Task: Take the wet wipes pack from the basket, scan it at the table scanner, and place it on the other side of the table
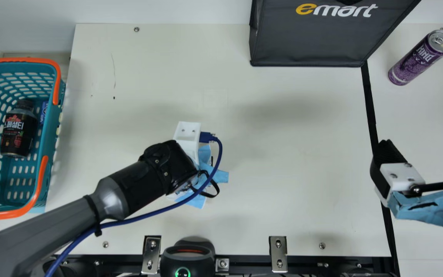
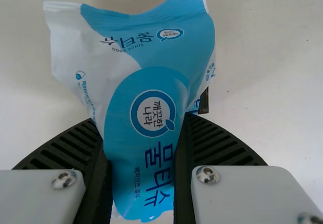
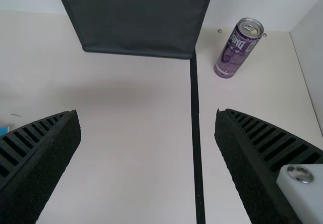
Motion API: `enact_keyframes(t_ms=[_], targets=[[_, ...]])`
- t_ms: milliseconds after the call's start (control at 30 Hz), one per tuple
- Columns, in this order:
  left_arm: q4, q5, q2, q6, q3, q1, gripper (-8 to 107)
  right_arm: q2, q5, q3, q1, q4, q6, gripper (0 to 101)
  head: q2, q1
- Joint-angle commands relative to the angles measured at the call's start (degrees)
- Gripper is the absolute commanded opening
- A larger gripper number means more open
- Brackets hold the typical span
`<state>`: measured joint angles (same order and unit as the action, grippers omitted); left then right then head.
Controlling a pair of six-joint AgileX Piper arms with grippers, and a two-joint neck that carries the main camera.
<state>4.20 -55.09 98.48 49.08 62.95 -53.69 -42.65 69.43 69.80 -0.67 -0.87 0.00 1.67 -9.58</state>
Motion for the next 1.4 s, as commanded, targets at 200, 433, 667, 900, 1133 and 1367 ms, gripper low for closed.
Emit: enact_keyframes(t_ms=[200, 433, 667, 900, 1133, 1367], targets=[[1.5, 0.9, -1.4, 1.9, 0.8, 0.2, -8, 0.0, 0.0, 0.0, 0.0, 0.0, 0.0, 95, -0.1, 1.7], [2.6, 2.1, -2.3, 3.3, 1.0, 0.6, -8, 0.0, 0.0, 0.0, 0.0, 0.0, 0.0, 95, -0.1, 1.7], [3.3, 3.3, -2.6, 4.3, 1.0, 1.0, -8, 0.0, 0.0, 0.0, 0.0, 0.0, 0.0, 95, -0.1, 1.7], [4.1, 4.6, -2.5, 5.5, 1.1, 1.8, -8, 0.0, 0.0, 0.0, 0.0, 0.0, 0.0, 95, -0.1, 1.7], [5.4, 5.6, -3.0, 6.8, 1.3, 2.8, -8, 0.0, 0.0, 0.0, 0.0, 0.0, 0.0, 95, -0.1, 1.7], [6.5, 6.5, -3.4, 7.9, 1.3, 3.2, -8, 0.0, 0.0, 0.0, 0.0, 0.0, 0.0, 95, -0.1, 1.7]])
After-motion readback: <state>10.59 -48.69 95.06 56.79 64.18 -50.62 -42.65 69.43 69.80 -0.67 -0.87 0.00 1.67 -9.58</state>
